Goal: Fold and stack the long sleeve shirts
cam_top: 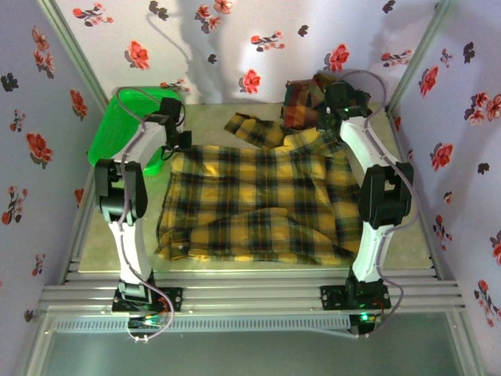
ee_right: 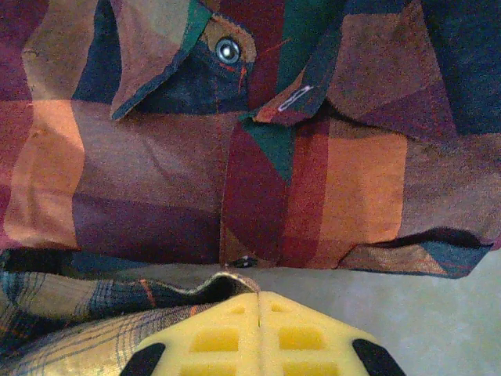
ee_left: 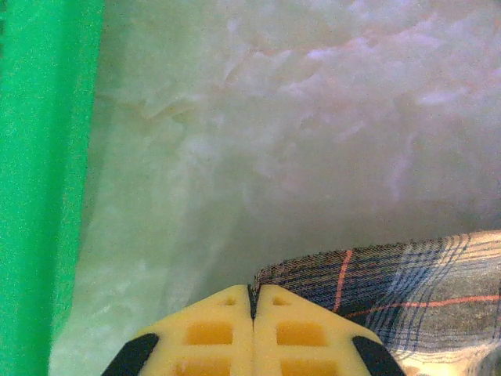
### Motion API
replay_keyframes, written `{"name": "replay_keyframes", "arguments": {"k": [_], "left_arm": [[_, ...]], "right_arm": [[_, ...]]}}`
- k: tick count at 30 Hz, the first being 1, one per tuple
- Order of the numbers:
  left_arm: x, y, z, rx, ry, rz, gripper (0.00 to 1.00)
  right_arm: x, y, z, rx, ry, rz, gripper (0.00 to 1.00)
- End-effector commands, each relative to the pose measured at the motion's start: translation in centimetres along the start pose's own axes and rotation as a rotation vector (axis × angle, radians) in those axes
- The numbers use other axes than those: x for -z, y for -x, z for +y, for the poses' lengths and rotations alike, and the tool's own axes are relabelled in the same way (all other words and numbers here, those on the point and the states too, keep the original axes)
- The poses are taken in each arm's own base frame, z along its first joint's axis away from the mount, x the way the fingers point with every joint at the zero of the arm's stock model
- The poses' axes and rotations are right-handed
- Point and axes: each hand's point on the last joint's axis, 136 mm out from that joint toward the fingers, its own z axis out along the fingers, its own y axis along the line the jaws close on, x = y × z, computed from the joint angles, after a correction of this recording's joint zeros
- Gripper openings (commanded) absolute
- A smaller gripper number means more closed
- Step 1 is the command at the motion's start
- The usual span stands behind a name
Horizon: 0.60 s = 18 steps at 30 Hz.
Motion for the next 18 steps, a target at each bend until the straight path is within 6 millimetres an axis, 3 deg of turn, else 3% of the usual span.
{"name": "replay_keyframes", "arguments": {"k": [1,10,18], "left_arm": [[3.1,1.0,0.7,-0.008,-0.001,-0.084,0.00],[4.7,-1.4,1.5,-0.018,0.012,-0.102,0.00],[5.0,-4.4,2.2,-0.025,0.027,-0.069,0.00]], "right_arm": [[3.5,0.6,0.0,0.012,0.043,-0.022,0.00],[6.8,-1.8,-0.9,0.024,0.059,0.023,0.00],[8.5,-5.5,-1.6,-0.021,0.074,0.072,0.00]]}}
